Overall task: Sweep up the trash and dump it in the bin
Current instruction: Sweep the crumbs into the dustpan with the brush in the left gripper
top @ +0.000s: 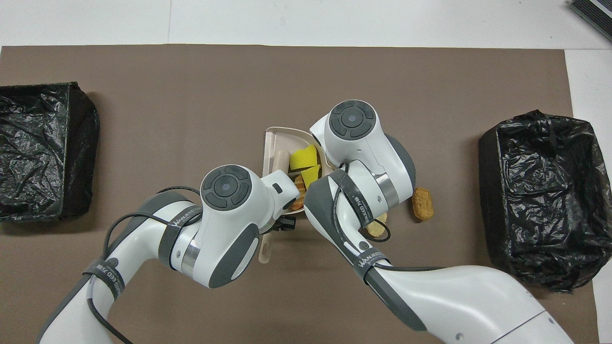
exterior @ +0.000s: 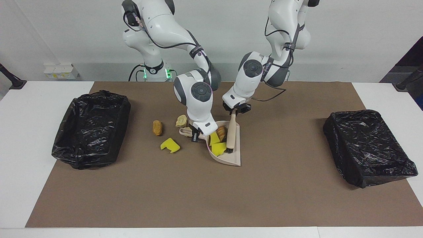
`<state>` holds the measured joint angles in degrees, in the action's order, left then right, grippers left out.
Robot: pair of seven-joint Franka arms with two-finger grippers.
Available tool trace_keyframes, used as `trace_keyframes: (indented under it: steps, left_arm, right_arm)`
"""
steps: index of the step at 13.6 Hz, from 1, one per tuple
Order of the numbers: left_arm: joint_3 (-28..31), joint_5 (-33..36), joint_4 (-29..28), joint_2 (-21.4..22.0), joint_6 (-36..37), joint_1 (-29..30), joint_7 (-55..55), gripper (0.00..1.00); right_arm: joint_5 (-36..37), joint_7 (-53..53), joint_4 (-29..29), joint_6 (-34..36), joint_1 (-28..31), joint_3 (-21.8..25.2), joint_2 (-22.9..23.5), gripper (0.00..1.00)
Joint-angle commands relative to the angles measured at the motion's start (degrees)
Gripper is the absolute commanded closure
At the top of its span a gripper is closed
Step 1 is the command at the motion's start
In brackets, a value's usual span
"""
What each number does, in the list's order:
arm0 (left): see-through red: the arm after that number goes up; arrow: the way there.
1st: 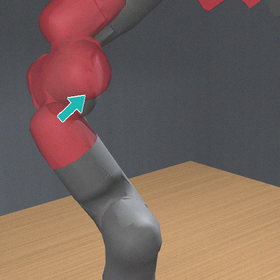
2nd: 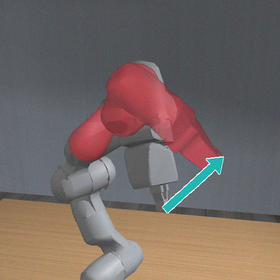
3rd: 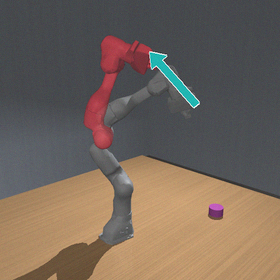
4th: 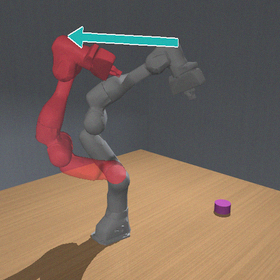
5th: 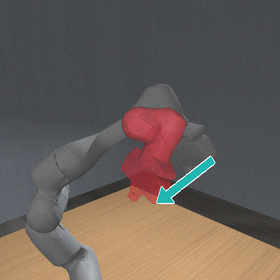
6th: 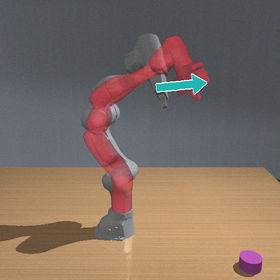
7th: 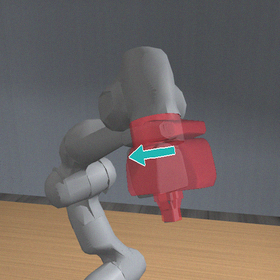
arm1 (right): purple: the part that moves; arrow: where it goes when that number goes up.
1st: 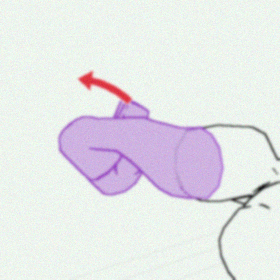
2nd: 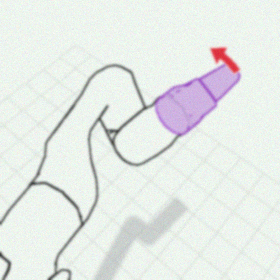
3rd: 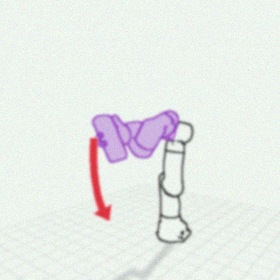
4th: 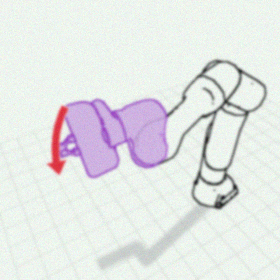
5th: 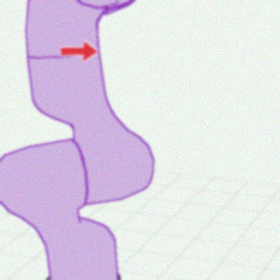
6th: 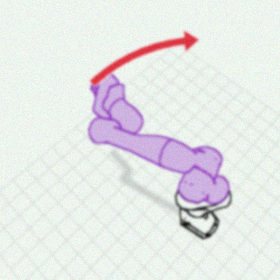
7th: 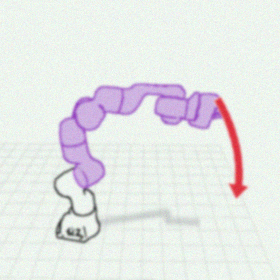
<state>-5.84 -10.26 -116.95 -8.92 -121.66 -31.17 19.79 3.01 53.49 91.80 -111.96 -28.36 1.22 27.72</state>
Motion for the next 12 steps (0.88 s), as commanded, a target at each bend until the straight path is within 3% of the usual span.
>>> trace_keyframes:
  steps: [1,9,12]
  left_arm:
    - [1.88,0.06,0.58,1.62,2.91,2.68,-0.28,1.00]
    - [2.41,2.88,0.59,9.35,8.89,12.53,1.39,1.00]
    - [2.41,2.88,0.06,9.71,9.16,12.71,1.30,1.00]
  right_arm:
    - [-0.38,-1.45,1.72,-0.54,0.50,-0.43,-1.26,1.00]
    - [-0.46,-1.89,1.37,0.34,0.85,-0.43,-2.23,1.00]
    - [-0.64,-1.89,1.37,0.43,1.37,-0.43,-3.45,1.00]
